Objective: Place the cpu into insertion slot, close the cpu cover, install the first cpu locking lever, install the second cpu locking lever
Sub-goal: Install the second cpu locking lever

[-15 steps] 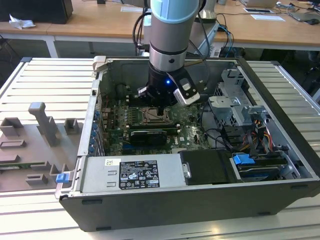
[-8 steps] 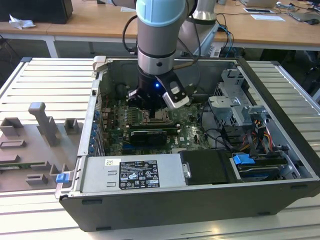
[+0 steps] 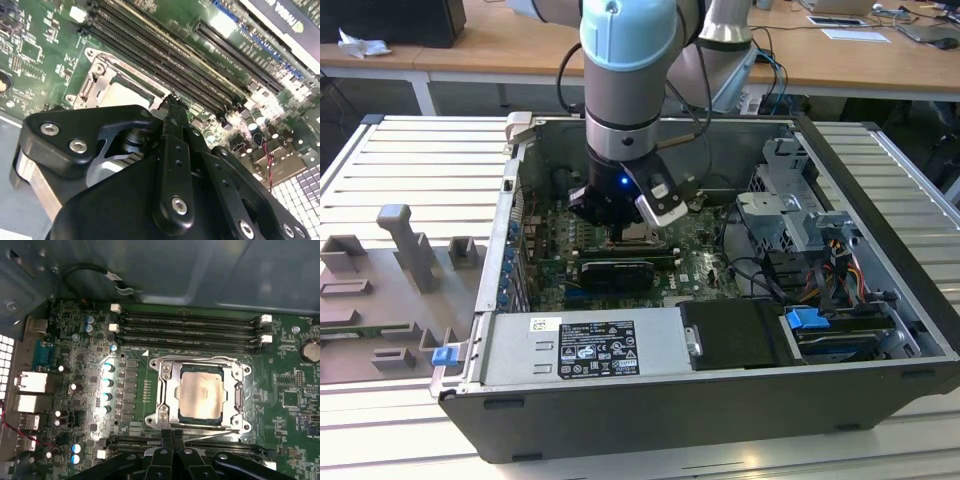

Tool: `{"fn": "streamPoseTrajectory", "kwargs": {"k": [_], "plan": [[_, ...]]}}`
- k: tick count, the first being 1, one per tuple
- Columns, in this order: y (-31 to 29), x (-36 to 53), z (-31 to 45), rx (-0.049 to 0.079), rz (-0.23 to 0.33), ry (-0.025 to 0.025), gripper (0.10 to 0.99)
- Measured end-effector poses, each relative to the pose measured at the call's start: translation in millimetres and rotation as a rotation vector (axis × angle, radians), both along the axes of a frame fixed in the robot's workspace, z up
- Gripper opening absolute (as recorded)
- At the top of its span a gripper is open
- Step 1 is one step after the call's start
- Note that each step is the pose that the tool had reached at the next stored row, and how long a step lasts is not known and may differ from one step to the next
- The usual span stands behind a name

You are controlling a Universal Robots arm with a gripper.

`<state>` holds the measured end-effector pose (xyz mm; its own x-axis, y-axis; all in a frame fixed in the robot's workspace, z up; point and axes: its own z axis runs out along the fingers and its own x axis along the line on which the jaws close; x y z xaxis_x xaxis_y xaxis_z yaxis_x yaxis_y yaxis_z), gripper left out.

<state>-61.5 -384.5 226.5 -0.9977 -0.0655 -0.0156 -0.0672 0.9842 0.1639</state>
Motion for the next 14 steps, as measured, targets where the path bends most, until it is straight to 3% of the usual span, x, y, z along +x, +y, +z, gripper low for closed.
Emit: {"fn": "streamPoseTrajectory", "kwargs": {"k": [2,4,6,9,11,14], "plan": [[-6.0,-0.2,-2.4,0.009,0.006,0.0,0.106],[-7.8,-1.6,-3.2,0.017,0.012,0.0,0.106],[-8.4,-5.3,-4.4,0.038,0.026,0.0,0.106],[-8.8,-7.5,-7.8,0.051,0.042,0.0001,0.106],[-8.8,-9.0,-12.5,0.069,0.055,0.0,0.106],[-8.8,-9.2,-17.4,0.078,0.057,-0.0001,0.106]]}}
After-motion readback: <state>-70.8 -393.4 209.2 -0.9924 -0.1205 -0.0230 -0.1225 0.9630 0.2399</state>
